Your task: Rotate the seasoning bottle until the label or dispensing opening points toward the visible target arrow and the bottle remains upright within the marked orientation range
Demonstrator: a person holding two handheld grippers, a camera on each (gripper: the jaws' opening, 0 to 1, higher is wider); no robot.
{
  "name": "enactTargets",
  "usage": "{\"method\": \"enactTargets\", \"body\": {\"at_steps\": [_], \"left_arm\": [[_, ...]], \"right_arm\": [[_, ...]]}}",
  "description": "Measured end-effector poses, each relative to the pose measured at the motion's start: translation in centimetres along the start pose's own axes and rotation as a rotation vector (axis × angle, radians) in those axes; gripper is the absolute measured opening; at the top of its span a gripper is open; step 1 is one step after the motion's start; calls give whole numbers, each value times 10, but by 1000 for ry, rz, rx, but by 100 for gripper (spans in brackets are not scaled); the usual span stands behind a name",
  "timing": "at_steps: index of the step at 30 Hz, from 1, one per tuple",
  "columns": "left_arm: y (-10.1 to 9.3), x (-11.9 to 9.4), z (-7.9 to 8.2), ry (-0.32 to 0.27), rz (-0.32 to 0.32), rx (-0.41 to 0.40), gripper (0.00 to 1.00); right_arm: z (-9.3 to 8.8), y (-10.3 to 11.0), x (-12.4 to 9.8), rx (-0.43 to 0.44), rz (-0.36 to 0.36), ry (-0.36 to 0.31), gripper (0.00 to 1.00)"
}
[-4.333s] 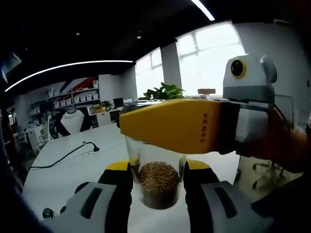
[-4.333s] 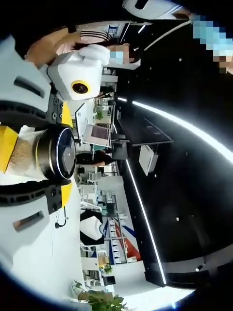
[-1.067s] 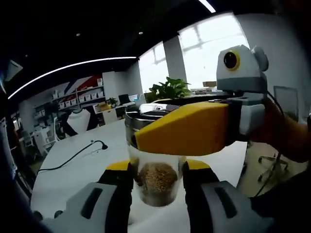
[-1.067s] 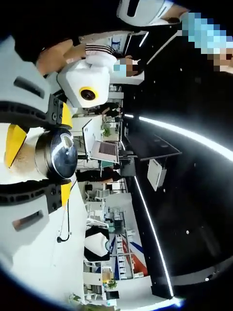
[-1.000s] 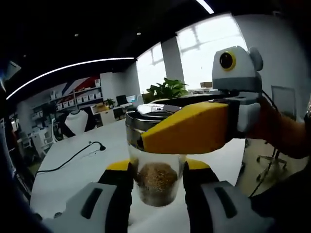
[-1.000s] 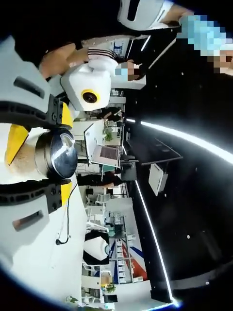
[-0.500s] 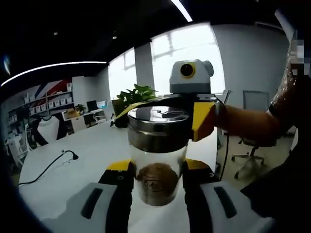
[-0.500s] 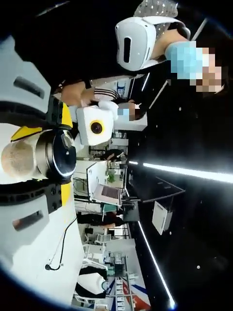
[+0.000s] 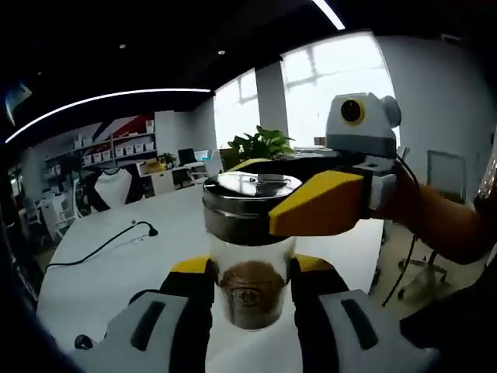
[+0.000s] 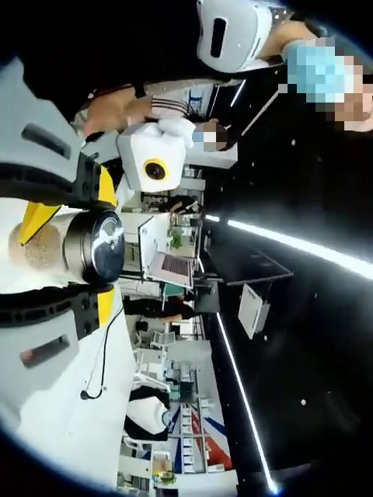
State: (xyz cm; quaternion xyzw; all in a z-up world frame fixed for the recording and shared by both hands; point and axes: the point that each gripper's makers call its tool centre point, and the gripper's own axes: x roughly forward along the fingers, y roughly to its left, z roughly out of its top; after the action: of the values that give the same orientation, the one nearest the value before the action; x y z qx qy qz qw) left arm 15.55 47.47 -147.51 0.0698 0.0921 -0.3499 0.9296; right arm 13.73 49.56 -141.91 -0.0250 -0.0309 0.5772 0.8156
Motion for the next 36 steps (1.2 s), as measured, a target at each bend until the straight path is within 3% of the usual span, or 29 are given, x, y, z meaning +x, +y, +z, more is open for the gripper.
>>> {"method": "enactTargets", "body": {"at_steps": [5, 6, 8, 12, 15, 20, 21, 28, 36], "left_arm": [[2, 1, -3, 1, 52, 11, 41], [4, 0, -3, 5, 70, 30, 41], [7, 0, -3, 16, 110, 87, 41], [6, -1, -2, 9, 115, 94, 41], [7, -2, -1, 5, 118, 109, 41], [5, -4, 0, -8, 84, 101, 41], [2, -4, -1, -4, 47, 104, 40], [-8, -3, -10, 10, -29, 105, 39], [-11, -3, -21, 18, -98, 55, 38]], "right_arm": [[1, 1, 6, 10, -96, -6, 37], [1, -3, 7, 47, -132, -7, 37], [0, -4, 8, 59, -149, -9, 37], [3, -5, 8, 66, -191, -12, 38], [3, -5, 7, 45, -182, -4, 37], [3, -8, 3, 50, -96, 12, 37], [0, -8, -1, 66, -20, 14, 37], [-10, -3, -11, 37, 184, 24, 37], [-20, -2, -11, 45, 311, 30, 36]]}}
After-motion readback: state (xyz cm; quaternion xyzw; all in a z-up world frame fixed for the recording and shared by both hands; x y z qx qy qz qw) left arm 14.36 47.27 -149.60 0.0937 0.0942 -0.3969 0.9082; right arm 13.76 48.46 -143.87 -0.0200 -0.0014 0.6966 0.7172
